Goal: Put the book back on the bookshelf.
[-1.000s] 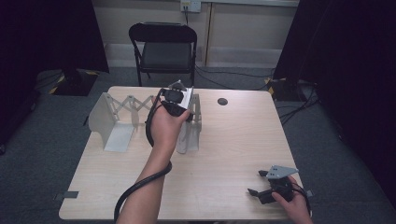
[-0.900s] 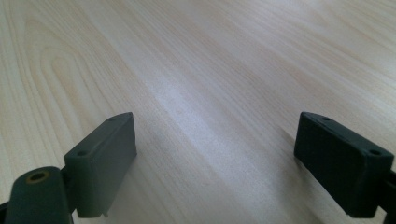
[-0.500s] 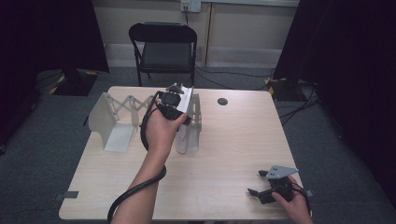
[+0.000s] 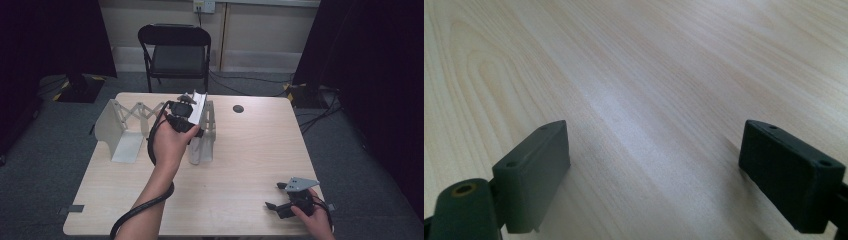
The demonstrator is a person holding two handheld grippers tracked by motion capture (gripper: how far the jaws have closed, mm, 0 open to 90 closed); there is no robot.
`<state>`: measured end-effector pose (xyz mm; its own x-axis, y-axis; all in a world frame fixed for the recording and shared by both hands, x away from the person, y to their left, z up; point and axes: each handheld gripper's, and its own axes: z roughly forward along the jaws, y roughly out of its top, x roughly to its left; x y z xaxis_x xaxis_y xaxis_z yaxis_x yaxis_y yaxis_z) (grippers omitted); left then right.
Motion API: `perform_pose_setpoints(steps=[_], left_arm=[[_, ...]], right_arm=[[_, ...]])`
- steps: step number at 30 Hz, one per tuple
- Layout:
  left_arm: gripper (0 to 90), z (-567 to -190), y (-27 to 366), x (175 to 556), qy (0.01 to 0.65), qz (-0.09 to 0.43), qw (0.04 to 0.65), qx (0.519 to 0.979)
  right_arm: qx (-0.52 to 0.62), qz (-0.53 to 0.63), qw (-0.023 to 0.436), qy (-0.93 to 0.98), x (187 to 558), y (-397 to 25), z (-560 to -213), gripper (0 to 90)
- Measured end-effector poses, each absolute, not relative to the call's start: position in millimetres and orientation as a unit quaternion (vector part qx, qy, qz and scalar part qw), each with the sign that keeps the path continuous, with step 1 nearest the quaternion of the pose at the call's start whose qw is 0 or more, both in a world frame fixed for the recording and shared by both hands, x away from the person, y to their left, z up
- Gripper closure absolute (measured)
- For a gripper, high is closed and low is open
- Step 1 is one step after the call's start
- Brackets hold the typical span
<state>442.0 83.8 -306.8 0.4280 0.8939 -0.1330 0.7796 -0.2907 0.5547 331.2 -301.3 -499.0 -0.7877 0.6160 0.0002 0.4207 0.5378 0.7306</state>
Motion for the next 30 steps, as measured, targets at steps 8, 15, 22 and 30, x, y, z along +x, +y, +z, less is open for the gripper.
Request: perform_pose_setpoints(steps=[8,15,22,30], left_arm=[[38.7,-309.1,87.3,438.9,0.522,0.102,0.284,0.798],[38.8,-311.4,91.8,434.2,0.519,0.1,0.289,0.798],[38.6,-312.0,97.2,429.3,0.518,0.102,0.294,0.796],[37.9,-318.1,100.9,423.6,0.512,0.096,0.296,0.801]], right_arm=[[0.299,0.377,0.13,0.867,331.2,-301.3,-499.0,12.4],[0.299,0.376,0.13,0.867,331.2,-301.3,-499.0,12.3],[0.299,0.377,0.129,0.867,331.2,-301.3,-499.0,12.3],[0.299,0.377,0.129,0.867,331.2,-301.3,-499.0,12.4]])
